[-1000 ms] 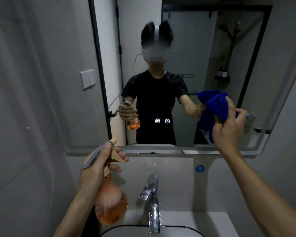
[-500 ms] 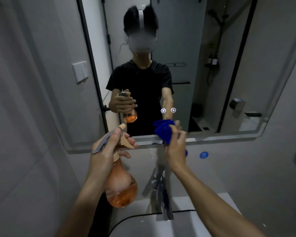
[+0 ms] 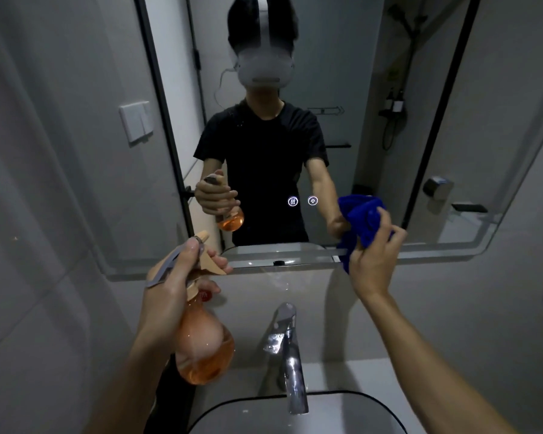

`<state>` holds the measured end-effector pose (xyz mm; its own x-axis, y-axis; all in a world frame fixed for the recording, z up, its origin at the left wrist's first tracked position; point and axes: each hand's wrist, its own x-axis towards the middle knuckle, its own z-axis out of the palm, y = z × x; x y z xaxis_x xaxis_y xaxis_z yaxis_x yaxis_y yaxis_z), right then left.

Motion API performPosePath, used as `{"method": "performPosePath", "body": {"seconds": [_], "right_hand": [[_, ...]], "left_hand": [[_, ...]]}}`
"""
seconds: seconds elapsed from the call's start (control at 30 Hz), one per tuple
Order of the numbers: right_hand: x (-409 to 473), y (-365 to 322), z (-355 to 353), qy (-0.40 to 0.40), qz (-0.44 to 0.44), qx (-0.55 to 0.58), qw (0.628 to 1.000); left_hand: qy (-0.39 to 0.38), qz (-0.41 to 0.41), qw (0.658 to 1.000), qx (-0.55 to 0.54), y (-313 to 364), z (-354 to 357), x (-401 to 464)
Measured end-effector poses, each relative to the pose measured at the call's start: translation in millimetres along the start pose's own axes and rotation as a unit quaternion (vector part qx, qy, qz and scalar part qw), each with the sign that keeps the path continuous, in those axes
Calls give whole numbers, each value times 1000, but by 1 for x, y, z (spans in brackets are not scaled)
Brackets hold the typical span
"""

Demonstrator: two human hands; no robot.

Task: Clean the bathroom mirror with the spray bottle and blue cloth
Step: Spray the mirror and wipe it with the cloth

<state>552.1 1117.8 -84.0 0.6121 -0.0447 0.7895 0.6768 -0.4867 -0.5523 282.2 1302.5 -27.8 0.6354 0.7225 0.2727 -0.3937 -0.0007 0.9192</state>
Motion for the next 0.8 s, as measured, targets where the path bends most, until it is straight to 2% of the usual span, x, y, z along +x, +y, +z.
{"method": "performPosePath", "body": {"seconds": [0.07,0.17,0.23,0.33,0.43,0.57,0.7,0.8], "right_hand": [[2,-5,-1,19,48,16,999],[-11,-30,7,17,21,14,1000],[-28,-52,15,-59,-31,12,998],[-49,-86,23,-170,-57,25,984],[-63,-105,26,-209,-160,-29,964],[-56,-101,14,-242,-140,8,960],[-46,-95,-4,-194,-127,65,970],[-36,-93,-13,-176,-122,66,974]], "left_hand": [[-3,3,1000,-2,-2,2,1],[-11,4,1000,-7,-2,5,-2],[-8,2,1000,-10,-1,8,-3],[-3,0,1000,-7,1,11,-8],[9,-1,1000,-8,4,9,-12],[26,32,998,36,12,-3,-10],[37,55,995,68,13,-17,-12],[41,29,996,78,5,-27,-15]]}}
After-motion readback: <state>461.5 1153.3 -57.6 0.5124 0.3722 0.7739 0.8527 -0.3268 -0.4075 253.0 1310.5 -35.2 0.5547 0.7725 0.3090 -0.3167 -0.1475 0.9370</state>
